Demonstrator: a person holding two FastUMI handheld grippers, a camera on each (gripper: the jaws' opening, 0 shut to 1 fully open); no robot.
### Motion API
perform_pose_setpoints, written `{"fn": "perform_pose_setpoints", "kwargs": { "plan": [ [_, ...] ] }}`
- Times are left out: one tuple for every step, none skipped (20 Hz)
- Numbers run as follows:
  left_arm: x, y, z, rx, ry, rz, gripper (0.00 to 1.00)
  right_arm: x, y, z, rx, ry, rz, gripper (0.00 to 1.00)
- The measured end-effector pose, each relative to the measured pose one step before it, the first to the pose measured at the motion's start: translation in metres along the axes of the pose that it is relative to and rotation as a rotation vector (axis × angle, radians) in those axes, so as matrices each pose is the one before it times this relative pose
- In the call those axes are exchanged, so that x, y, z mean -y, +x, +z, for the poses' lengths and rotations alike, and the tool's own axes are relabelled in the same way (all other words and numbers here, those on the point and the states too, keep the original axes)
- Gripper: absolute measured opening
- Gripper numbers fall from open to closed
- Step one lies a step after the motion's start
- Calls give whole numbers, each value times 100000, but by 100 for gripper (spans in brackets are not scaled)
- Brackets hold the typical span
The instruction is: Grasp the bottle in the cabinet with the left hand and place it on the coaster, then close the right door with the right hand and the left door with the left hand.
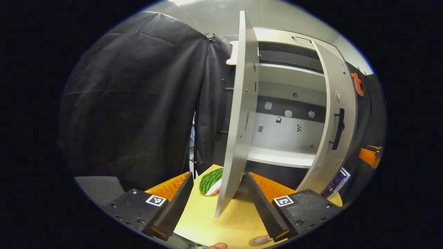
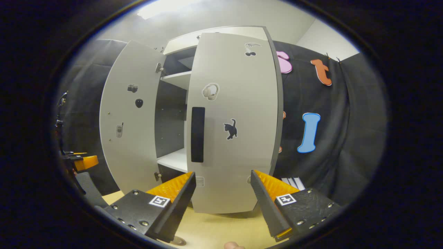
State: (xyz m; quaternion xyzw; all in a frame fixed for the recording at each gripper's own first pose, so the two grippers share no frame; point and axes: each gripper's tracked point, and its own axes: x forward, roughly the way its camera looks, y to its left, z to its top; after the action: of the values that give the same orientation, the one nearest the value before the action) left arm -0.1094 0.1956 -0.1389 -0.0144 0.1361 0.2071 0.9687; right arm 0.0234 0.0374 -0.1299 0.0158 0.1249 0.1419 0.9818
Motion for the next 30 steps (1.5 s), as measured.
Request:
{"fn": "perform_pose_setpoints", "kwargs": {
  "plan": [
    [-448,313,81,301,357,676,94,146,-46,105,140,100,-526,99],
    [-343,337,234,230,319,480,93,95,-48,-57,104,84,-579,99],
    [-381,364,171,75,243,573,93,190,-54,56,76,91,-714,99],
    [-335,299,242,301,163,401,94,100,-5,-33,122,184,-854,96],
    [-269,338,162,452,232,264,97,138,-88,56,124,407,-740,96],
    [-280,319,148,263,381,316,97,65,10,-17,58,514,-628,96],
    [-295,417,71,268,557,231,97,83,27,-78,-54,512,-627,96],
    [-253,381,193,314,637,198,97,97,54,-112,-72,398,-679,96],
    [-285,465,63,364,808,263,97,133,-104,23,3,269,-907,96],
    [-319,420,152,211,925,487,97,119,-19,-99,-95,227,-896,96],
    [-258,505,62,159,807,321,97,136,22,-102,-161,184,-820,96],
    [-64,446,22,-108,1025,-466,97,-59,-98,-88,-341,245,-877,96],
    [-71,413,-1,226,1244,-307,93,-7,-28,-123,-444,162,-667,96],
    [-177,379,46,92,1467,-80,94,-39,156,-94,-581,170,-462,96],
    [-103,374,30,85,1567,125,97,61,90,-136,-426,161,-373,96],
    [-101,312,105,336,1556,206,94,-26,111,-96,-402,217,-180,96],
    [-75,30,46,374,1367,115,97,-46,62,-77,-200,291,-28,96],
    [84,180,98,497,1019,-591,97,-131,134,-64,-199,438,18,96],
    [81,353,49,159,987,-371,97,-61,125,-69,-388,350,-167,96],
    [-243,218,23,225,1112,721,97,98,69,-161,-294,250,-490,96],
    [-117,341,-51,-285,468,571,96,171,82,-54,-90,302,-597,96],
    [-67,218,-192,-705,-402,613,92,109,15,-65,-89,508,-495,96],
    [-10,58,-232,-427,-869,137,93,122,41,-66,-167,562,-354,96],
    [77,-48,19,82,-1228,-627,95,102,107,-234,-371,530,-409,96],
    [127,103,-171,-312,-1350,-882,95,118,51,-159,-376,555,-376,96],
    [79,17,-129,-359,-1246,-894,95,86,-46,-152,-341,484,-267,96],
    [76,64,-49,-29,-1134,-846,94,143,68,-55,-297,538,-278,96],
    [95,9,-72,-180,-812,-709,91,100,-54,-149,-195,517,-288,94],
    [63,13,2,244,-407,-788,94,124,83,103,148,462,-389,96],
    [92,61,65,117,-81,-727,94,167,-33,6,203,426,-337,96]
  ]
}}
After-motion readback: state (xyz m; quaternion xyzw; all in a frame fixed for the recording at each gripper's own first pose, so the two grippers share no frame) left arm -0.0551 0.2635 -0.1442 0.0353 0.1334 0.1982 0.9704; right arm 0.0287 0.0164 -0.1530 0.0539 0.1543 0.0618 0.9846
